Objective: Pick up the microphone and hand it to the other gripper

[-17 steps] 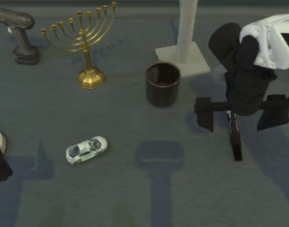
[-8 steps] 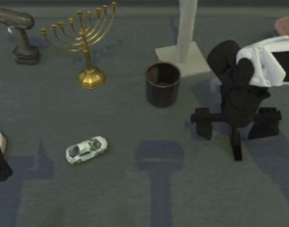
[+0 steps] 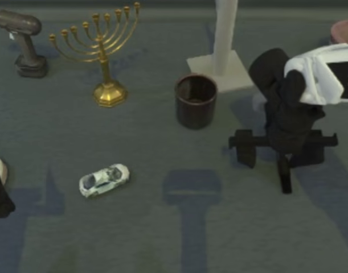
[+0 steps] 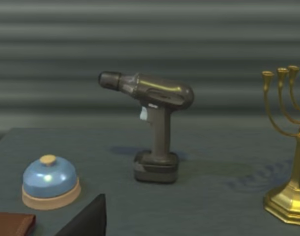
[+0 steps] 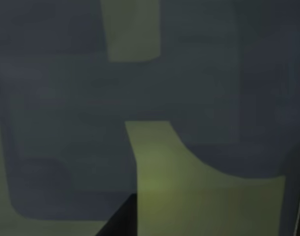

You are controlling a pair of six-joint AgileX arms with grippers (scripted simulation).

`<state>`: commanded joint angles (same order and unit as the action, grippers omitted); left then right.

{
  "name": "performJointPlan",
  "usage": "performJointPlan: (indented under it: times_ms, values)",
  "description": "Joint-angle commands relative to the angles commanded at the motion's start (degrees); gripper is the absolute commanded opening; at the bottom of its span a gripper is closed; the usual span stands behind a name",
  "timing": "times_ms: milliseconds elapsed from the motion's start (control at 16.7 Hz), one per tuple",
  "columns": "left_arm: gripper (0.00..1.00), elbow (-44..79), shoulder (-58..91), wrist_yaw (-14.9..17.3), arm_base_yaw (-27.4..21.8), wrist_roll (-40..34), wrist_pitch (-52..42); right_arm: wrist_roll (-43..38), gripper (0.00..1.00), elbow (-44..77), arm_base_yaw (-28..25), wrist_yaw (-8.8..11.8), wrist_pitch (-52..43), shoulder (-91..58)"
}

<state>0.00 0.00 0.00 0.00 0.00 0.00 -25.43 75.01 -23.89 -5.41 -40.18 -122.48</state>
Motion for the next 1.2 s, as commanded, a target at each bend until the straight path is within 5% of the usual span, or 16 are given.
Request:
performJointPlan:
  times_ms: [360, 840, 900, 1200]
  values:
    - [1.00, 0.00, 0.00, 0.00, 0.00, 0.00, 0.00, 0.00, 0.02, 0.00, 0.00, 0.00, 0.00, 0.00]
    - [1.00, 0.00, 0.00, 0.00, 0.00, 0.00, 0.00, 0.00, 0.00, 0.00, 0.00, 0.00, 0.00, 0.00]
    - [1.00, 0.00, 0.00, 0.00, 0.00, 0.00, 0.00, -1.34, 0.00, 1.59, -0.62, 2.15, -0.75, 3.04]
    - [1.00, 0.00, 0.00, 0.00, 0.00, 0.00, 0.00, 0.48, 0.00, 0.42, -0.81, 3.80, 5.16, 3.99]
